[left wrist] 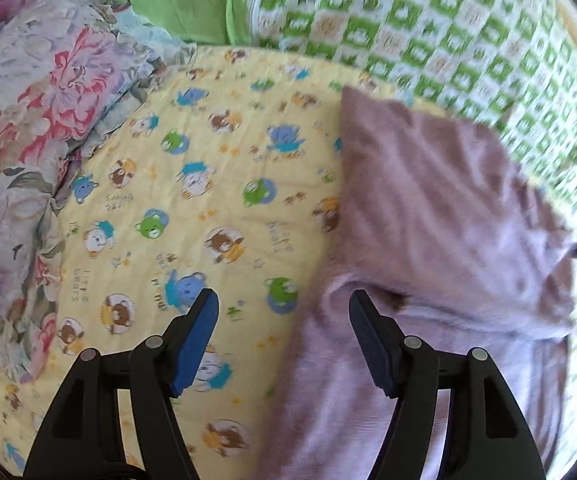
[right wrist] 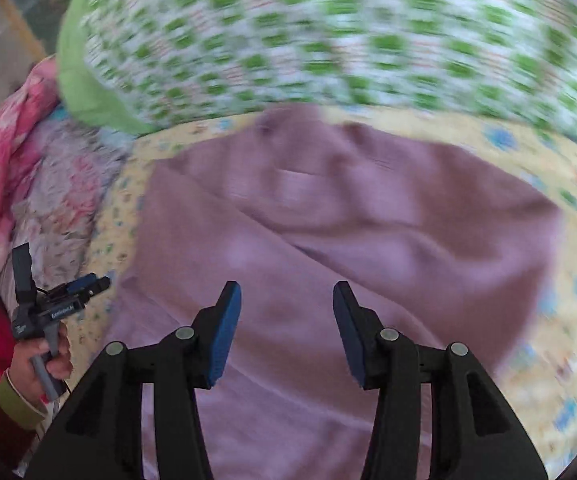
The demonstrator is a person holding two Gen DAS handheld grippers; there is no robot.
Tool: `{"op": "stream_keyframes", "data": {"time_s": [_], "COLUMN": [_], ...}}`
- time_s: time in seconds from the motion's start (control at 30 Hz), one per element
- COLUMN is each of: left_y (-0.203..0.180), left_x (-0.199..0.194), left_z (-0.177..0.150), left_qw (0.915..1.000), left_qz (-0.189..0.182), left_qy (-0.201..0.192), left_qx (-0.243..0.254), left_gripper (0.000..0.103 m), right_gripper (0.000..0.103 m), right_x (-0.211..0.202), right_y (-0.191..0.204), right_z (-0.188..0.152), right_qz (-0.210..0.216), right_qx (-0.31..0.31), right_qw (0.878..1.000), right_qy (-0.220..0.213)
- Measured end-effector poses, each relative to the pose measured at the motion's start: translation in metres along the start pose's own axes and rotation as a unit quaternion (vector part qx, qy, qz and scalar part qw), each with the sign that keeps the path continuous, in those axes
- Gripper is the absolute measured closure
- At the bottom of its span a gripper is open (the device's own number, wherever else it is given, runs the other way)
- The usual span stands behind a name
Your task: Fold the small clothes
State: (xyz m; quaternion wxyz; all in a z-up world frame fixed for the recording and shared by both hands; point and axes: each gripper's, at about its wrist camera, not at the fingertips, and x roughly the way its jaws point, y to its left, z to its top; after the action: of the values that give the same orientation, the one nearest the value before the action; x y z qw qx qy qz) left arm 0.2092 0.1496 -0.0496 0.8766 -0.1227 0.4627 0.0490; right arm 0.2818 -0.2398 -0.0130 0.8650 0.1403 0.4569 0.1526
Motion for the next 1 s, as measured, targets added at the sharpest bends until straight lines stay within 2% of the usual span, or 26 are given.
{"op": "stream_keyframes", "data": {"time_s": [0.13,0.17,0.23,0.33,0.37,0.43,0.5,0.53,0.63,0.73,0.77,0.9,1.0], "left_y": [-0.017,-0.022,-0.035,-0.056,-0.06,-0.066,-0.064,-0.06,-0.055,-0.048,-0.046,-0.029,-0.013], "left_x": [0.001,0.004,0.015,0.036,0.044,0.067,0.089,0.094,0.082,0.059,0.053,0.019,-0.003], "left_z": [0.012,0.016,0.022,0.036,0.038,0.04,0.039,0.038,0.04,0.034,0.031,0.0,-0.032], "left_qw": [0.9993,0.9992,0.9992,0.9986,0.9989,0.9978,0.995,0.9951,0.9967,0.9976,0.9978,0.9978,0.9971], "left_qz": [-0.033,-0.038,-0.04,-0.048,-0.034,0.02,0.048,0.047,0.037,0.026,0.023,0.01,0.0], "left_qy": [-0.004,-0.003,-0.001,-0.002,-0.001,0.019,0.048,0.052,0.047,0.038,0.038,0.045,0.063], "left_qx": [-0.017,-0.015,-0.003,0.021,0.033,0.06,0.073,0.07,0.054,0.051,0.05,0.048,0.042], "left_gripper": [0.034,0.034,0.034,0.035,0.035,0.036,0.037,0.035,0.035,0.036,0.036,0.035,0.034], "right_gripper": [0.054,0.054,0.054,0.054,0.054,0.054,0.054,0.054,0.054,0.052,0.05,0.046,0.045], "right_x": [0.024,0.027,0.034,0.049,0.049,0.044,0.037,0.028,-0.004,-0.045,-0.054,-0.088,-0.101], "right_y": [0.029,0.031,0.031,0.013,0.003,-0.022,-0.056,-0.072,-0.093,-0.089,-0.088,-0.081,-0.07], "right_z": [0.009,0.006,-0.004,-0.031,-0.038,-0.053,-0.069,-0.075,-0.086,-0.101,-0.107,-0.142,-0.176], "right_qz": [0.031,0.055,0.068,0.03,0.026,-0.015,-0.108,-0.119,-0.093,-0.119,-0.116,-0.107,-0.104], "right_qx": [-0.008,0.003,0.008,0.029,0.043,0.062,0.08,0.098,0.154,0.154,0.157,0.169,0.174], "right_qw": [0.999,0.998,0.997,0.997,0.996,0.995,0.988,0.986,0.983,0.981,0.981,0.98,0.979], "right_qy": [0.006,0.007,0.027,0.068,0.073,0.076,0.081,0.071,0.034,0.003,-0.002,0.0,0.012]}}
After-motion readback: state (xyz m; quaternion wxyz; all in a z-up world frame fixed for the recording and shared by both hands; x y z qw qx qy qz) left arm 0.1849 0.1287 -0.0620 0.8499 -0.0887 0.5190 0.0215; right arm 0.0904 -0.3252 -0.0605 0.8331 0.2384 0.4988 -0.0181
